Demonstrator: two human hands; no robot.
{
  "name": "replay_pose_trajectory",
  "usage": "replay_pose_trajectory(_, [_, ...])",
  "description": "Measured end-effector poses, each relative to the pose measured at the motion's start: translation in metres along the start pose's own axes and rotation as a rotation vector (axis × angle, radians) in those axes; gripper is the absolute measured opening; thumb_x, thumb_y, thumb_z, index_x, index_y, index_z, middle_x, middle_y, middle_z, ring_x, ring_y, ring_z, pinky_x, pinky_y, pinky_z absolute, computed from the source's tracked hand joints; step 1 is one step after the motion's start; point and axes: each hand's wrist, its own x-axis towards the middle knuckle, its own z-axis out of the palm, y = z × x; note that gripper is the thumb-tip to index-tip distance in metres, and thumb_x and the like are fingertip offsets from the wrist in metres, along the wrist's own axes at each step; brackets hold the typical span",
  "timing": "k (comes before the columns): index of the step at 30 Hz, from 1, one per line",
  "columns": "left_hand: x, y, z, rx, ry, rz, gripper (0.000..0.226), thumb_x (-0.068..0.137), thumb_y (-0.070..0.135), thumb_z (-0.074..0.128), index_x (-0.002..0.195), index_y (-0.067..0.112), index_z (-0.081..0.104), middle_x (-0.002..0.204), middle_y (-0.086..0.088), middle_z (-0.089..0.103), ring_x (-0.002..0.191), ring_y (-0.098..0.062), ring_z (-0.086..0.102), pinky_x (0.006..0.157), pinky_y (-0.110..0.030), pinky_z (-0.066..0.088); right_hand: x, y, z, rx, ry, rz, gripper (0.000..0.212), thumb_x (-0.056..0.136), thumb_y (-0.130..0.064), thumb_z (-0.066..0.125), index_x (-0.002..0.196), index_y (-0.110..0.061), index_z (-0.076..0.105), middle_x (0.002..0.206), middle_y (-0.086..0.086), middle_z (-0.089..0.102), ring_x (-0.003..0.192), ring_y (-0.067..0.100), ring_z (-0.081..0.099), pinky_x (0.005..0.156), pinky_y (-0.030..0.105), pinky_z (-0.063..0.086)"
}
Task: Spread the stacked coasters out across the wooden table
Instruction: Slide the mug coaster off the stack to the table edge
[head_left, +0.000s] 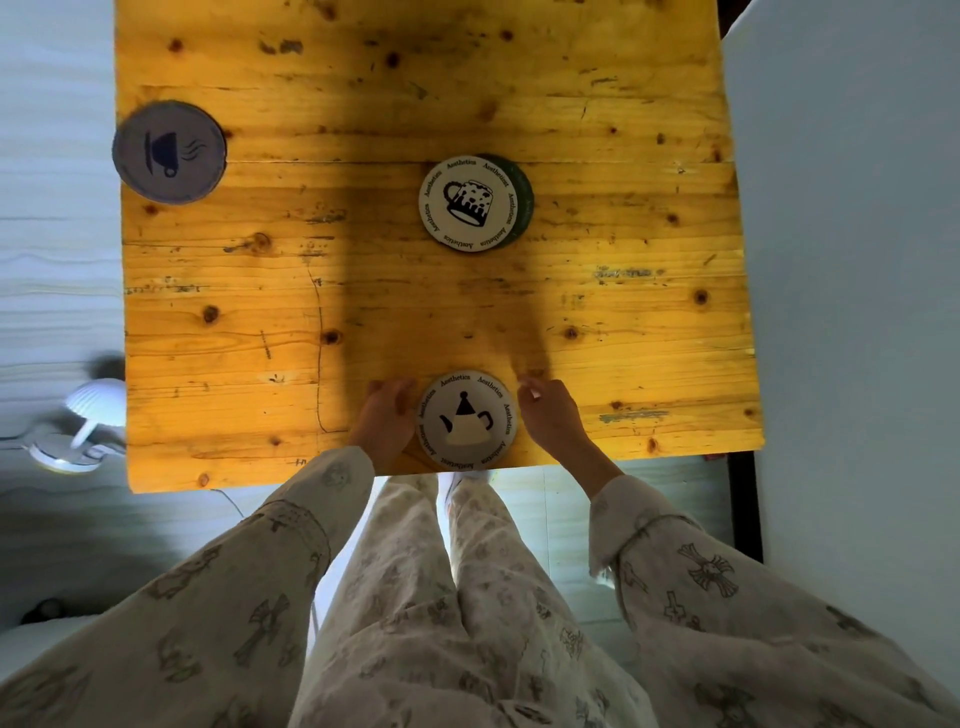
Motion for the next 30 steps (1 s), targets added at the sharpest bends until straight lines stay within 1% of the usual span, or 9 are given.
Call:
replay_pose_trajectory(2, [0.006,0.007,-0.009,0.061,0.072,0.060,0.040,0.090,0.006,0.041,0.129,0.008,0.043,0.140,-0.021,0.030,0.128,-0.038,0.034,0.109,-0.042,0.028,0.005,-0.007,-0.008,-0.083,0.020,-0.055,0.036,0.095,-0.016,0.040,0.129,-0.010,0.050,0.135,0.018,0.048,0.117,0.032,0.052,0.102,0.042,0.043])
replay_pose_trajectory(6, [0.037,0.024,-0.037,0.351,0.139,0.197,0.052,0.087,0.008,0.046,0.136,0.016,0.031,0.149,-0.017,0.014,0.138,-0.039,0.013,0.114,-0.054,0.019,0.028,-0.029,-0.023,-0.291,0.031,-0.200,0.039,0.096,-0.015,0.039,0.134,-0.011,0.042,0.142,0.015,0.042,0.132,0.032,0.036,0.109,0.041,0.030])
replay_pose_trajectory(9, [0.073,0.040,-0.057,0.536,0.082,0.192,0.084,0.083,0.018,0.059,0.144,0.027,0.003,0.155,-0.009,-0.018,0.141,-0.033,-0.017,0.111,-0.066,0.002,0.055,-0.054,-0.032,-0.422,0.079,-0.314,0.043,0.095,-0.016,0.041,0.138,-0.011,0.036,0.145,0.015,0.037,0.135,0.033,0.031,0.110,0.044,0.031])
replay_pose_trajectory(11, [0.093,0.047,-0.066,0.607,0.043,0.167,0.104,0.076,0.037,0.067,0.142,0.032,-0.013,0.151,-0.006,-0.029,0.138,-0.030,-0.028,0.107,-0.070,-0.003,0.074,-0.073,-0.034,-0.479,0.114,-0.391,0.046,0.095,-0.017,0.043,0.139,-0.012,0.032,0.149,0.014,0.031,0.139,0.031,0.024,0.112,0.043,0.030])
replay_pose_trajectory(13, [0.107,0.050,-0.068,0.630,0.013,0.126,0.115,0.069,0.047,0.070,0.138,0.034,-0.022,0.149,-0.005,-0.034,0.136,-0.030,-0.031,0.105,-0.072,-0.002,0.094,-0.092,-0.033,-0.551,0.142,-0.452,0.051,0.094,-0.021,0.045,0.142,-0.015,0.026,0.154,0.013,0.023,0.143,0.029,0.016,0.116,0.043,0.024])
replay_pose_trajectory(16, [0.113,0.051,-0.063,0.657,0.014,0.082,0.120,0.068,0.046,0.071,0.134,0.035,-0.028,0.147,-0.005,-0.038,0.135,-0.031,-0.033,0.104,-0.074,0.001,0.121,-0.115,-0.028,-0.729,0.135,-0.528,0.064,0.092,-0.035,0.048,0.145,-0.020,0.016,0.158,0.012,0.010,0.146,0.029,0.004,0.120,0.046,0.012])
replay_pose_trajectory(20, [0.116,0.050,-0.059,0.665,0.019,0.045,0.121,0.069,0.046,0.069,0.131,0.035,-0.034,0.146,-0.006,-0.040,0.134,-0.031,-0.033,0.104,-0.074,0.002,0.142,-0.127,-0.018,-0.855,0.110,-0.550,0.070,0.090,-0.047,0.047,0.146,-0.025,0.010,0.159,0.010,0.005,0.146,0.031,0.000,0.120,0.051,0.006])
replay_pose_trajectory(26, [0.116,0.051,-0.061,0.662,0.010,0.038,0.123,0.068,0.045,0.069,0.128,0.036,-0.038,0.145,-0.005,-0.042,0.134,-0.031,-0.035,0.103,-0.073,0.000,0.141,-0.123,-0.016,-0.888,0.148,-0.602,0.056,0.097,-0.034,0.035,0.146,-0.024,0.011,0.158,0.013,0.009,0.145,0.035,0.004,0.118,0.055,0.008])
replay_pose_trajectory(30, [0.116,0.052,-0.062,0.672,0.014,0.044,0.124,0.068,0.047,0.069,0.126,0.036,-0.040,0.145,-0.006,-0.041,0.133,-0.032,-0.035,0.102,-0.073,-0.001,0.136,-0.122,-0.020,-0.842,0.152,-0.640,0.047,0.097,-0.016,0.036,0.143,-0.018,0.025,0.156,0.011,0.022,0.145,0.034,0.011,0.118,0.053,0.011])
